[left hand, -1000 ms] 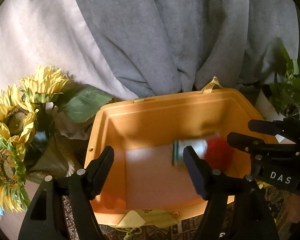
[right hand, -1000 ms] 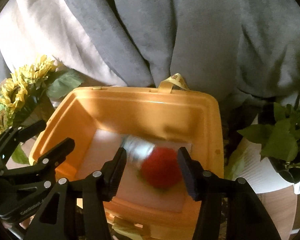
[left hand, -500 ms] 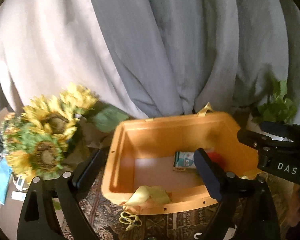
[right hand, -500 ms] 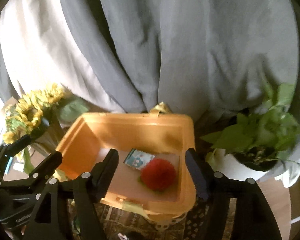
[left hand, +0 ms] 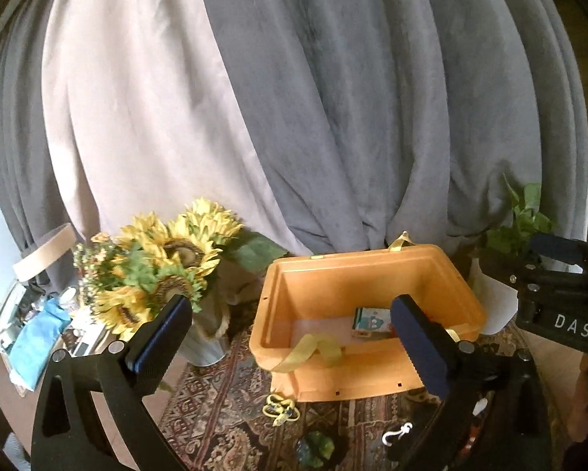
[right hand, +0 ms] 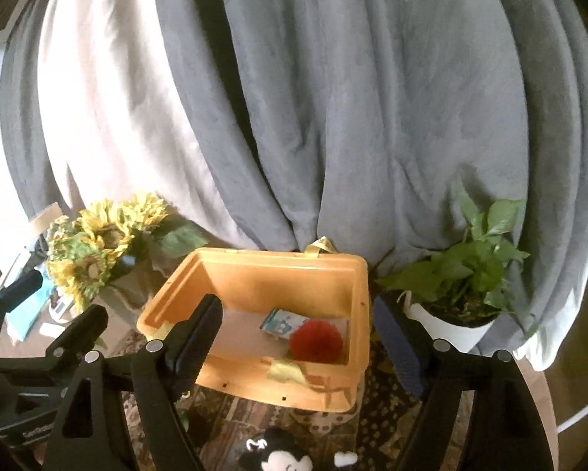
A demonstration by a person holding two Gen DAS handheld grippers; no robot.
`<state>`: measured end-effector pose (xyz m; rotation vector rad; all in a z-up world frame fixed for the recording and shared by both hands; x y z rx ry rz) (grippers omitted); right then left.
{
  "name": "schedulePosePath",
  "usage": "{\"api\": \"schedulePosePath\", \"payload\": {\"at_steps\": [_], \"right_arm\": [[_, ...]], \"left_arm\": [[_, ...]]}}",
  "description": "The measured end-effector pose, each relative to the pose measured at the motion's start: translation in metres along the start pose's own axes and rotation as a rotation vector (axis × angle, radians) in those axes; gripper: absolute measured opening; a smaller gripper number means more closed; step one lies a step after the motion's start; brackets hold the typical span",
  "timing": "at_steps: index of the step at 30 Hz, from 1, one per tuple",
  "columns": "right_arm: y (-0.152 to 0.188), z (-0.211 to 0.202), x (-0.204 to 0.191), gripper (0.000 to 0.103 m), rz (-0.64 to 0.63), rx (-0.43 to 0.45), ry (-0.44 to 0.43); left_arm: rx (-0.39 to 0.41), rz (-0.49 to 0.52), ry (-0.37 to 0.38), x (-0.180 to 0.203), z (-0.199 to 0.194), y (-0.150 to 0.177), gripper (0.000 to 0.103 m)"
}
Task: Organize soft objects
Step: 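Open both tools to drop the tissue pack and red ball into the crate, then move both tools back toward the remaining toys on the rug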
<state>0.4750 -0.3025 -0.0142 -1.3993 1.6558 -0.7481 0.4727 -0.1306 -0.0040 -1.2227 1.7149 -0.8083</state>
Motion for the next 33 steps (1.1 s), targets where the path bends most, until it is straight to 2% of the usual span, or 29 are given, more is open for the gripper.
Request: {"api": "schedulePosePath", "payload": {"at_steps": [12, 22, 33], "right_arm": [[0.033, -0.056, 0.008, 0.083, -0.002, 0.028, 0.032], [0.063, -0.106, 0.022, 0.083, 0.046, 0.064, 0.074], [0.109, -0.144, 0.031, 0.083, 0.063, 0.06, 0.094]], "left_arm": [[0.053, 0.025, -0.01, 0.009, -0.06, 0.023, 0.103], [0.101, 0.059, -0.003, 0.023, -0.108, 0.049, 0.103], [0.064, 0.093, 0.062, 0.046, -0.134, 0.083, 0.103]]}}
Point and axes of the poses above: each gripper's, at about its wrist camera, not at the fingertips, and z roughly the way its jaws point, x to its right, y to its underside, the point moved 10 cm from there along z, roughly the way its jaws point, and after that the axes turned 9 degrees about z, right-handed, at the moved point
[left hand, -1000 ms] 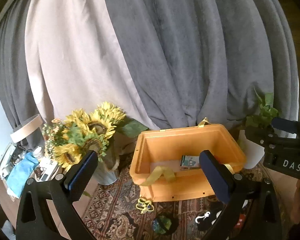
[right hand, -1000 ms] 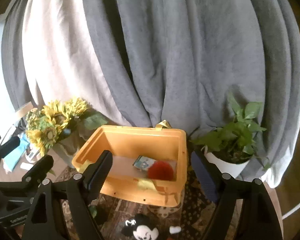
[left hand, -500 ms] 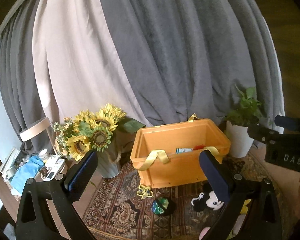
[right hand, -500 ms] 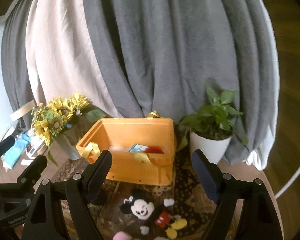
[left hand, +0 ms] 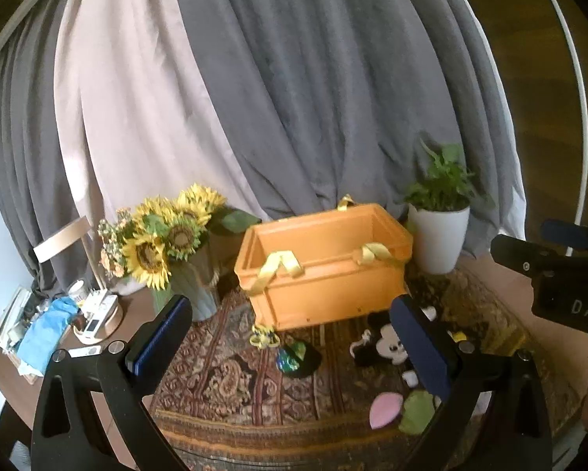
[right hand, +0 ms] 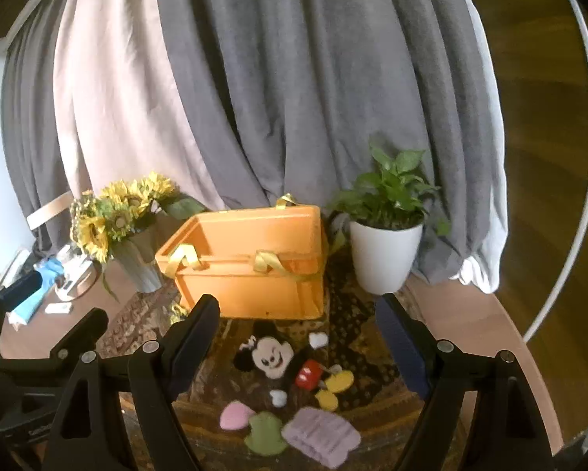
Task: Organize soft objects
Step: 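Move both tools back toward the remaining toys on the rug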
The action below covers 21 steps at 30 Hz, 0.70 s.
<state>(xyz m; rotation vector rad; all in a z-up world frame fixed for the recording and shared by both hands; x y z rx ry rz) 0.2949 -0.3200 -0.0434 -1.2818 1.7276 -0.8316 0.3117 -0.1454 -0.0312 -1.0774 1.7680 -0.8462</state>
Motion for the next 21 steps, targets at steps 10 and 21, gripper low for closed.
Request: {"api": "schedulePosePath", "payload": {"at_steps": [10, 21], "right_arm": [[0.045, -0.004, 0.013, 0.083, 0.005, -0.089, 0.019], [0.088, 0.004, 0.034, 0.083, 0.089, -0.158, 0.05]], "left_arm": [[-0.09, 0.021, 0.065, 0.025, -0.003, 0.041, 0.103], [-0.129, 0.098, 0.11, 0.051, 0.005, 0.071, 0.103]]}}
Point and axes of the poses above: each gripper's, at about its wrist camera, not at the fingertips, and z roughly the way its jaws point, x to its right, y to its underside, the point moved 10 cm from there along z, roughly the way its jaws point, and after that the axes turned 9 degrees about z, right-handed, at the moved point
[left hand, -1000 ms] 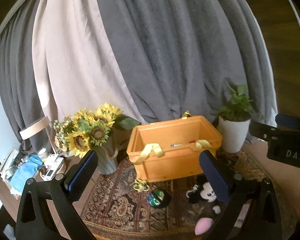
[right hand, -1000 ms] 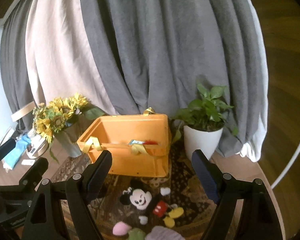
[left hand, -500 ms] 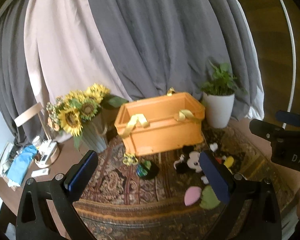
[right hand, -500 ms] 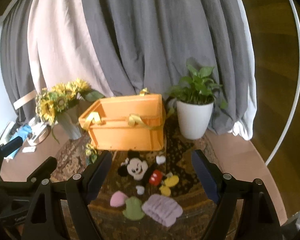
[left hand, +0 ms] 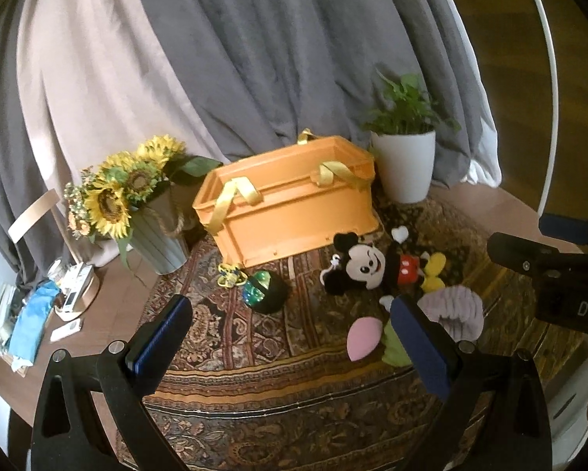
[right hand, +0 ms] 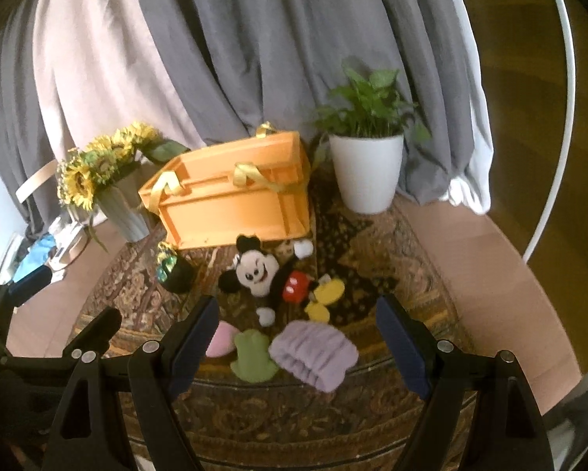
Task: Organize soft objects
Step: 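Move both tools back toward the remaining toys on the rug, then grasp the pink sponge with the left tool while the right tool grasps the lavender wristband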
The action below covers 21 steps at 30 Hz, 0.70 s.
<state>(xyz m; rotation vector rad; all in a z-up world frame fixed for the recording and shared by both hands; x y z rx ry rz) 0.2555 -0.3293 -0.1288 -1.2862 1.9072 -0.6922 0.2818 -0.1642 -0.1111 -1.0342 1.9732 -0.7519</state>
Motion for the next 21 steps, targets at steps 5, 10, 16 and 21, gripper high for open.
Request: {"api": "schedulePosePath", "payload": {"at_steps": [5, 10, 16, 21], "right_arm": [[0.014, 0.011, 0.01, 0.083, 0.058, -0.029, 0.014], [0.025, 0.025, 0.021, 0.083, 0.148, -0.055, 0.02], [0.039, 0.046, 0.03, 0.083, 0.222, -0.096, 0.05], [0.05, 0.061, 0.034, 0.083, 0.272, -0.12, 0.064]], "left_arm": [[-0.006, 0.037, 0.034, 0.009, 0.012, 0.006, 0.103], [-0.015, 0.083, 0.088, 0.021, 0.029, 0.013, 0.103], [-0.04, 0.141, 0.144, 0.032, 0.05, 0.024, 0.098], [-0.072, 0.174, 0.199, 0.04, 0.07, 0.034, 0.096]]}}
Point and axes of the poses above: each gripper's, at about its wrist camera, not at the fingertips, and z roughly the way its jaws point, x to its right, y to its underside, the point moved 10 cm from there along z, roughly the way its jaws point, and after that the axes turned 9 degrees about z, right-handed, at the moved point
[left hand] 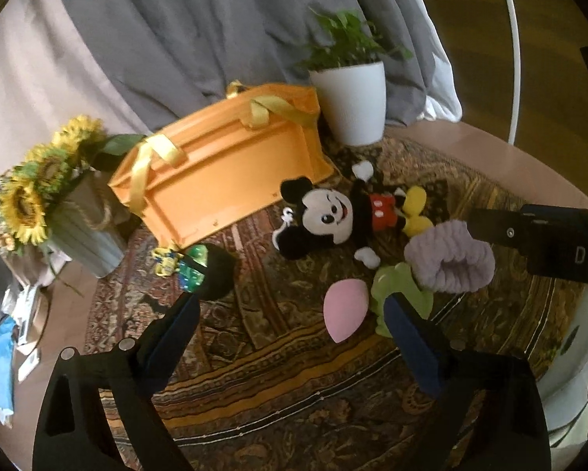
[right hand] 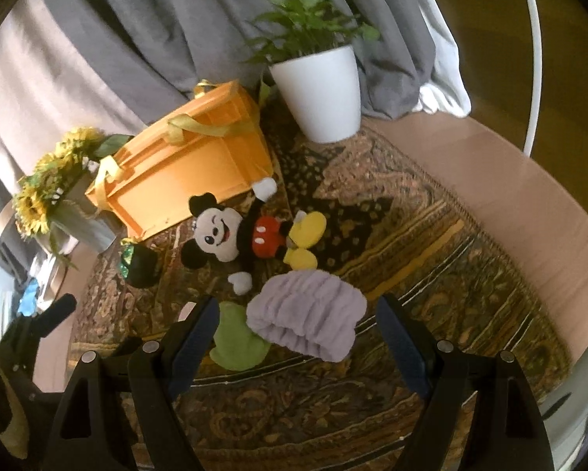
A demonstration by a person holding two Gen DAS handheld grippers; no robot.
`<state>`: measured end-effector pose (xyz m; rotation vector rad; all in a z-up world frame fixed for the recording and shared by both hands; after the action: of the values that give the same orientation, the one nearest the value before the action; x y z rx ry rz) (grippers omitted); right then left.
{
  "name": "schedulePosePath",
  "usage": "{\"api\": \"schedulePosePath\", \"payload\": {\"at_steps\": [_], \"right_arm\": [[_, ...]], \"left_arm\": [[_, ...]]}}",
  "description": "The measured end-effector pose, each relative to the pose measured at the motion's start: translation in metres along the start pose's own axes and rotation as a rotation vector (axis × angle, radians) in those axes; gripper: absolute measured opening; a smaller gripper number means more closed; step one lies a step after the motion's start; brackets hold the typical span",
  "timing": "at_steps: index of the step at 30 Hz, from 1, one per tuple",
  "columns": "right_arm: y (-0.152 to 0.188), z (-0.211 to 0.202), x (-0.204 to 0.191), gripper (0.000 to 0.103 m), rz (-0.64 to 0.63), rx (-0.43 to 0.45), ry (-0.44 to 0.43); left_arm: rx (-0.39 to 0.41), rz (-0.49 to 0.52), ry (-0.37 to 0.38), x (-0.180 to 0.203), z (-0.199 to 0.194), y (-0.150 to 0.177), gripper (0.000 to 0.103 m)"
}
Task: Organize soft objects
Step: 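Grasp the pink sponge with the left tool while the right tool grasps the lavender wristband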
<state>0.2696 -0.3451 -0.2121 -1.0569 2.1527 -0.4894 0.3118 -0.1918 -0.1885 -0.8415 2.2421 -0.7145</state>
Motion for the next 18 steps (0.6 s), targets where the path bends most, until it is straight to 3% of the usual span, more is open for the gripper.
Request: {"api": "schedulePosePath", "payload": {"at_steps": [11, 18], "right_arm": [[0.004, 0.03, 0.014, 0.083, 0.135, -0.037, -0.004], [0.007, 0.047, 0.017, 0.083, 0.164, -0.067, 0.006]], "left_arm": [[-0.046, 0.043, 0.113, 0.019, 0.039, 0.012, 0.085], [-0.078, 0.016, 0.182, 0.026, 0.062, 0.019, 0.074]]}}
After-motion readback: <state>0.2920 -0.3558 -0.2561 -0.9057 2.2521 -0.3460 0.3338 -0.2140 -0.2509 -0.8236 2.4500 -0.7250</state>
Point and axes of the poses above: each gripper's, at about its wrist camera, not at the fingertips, and z roughly the way its jaws point, x to its right, y to its underside, the point moved 10 cm from there along z, roughly the way its jaws point, and after that the axes turned 9 degrees about z, right-handed, at the moved point
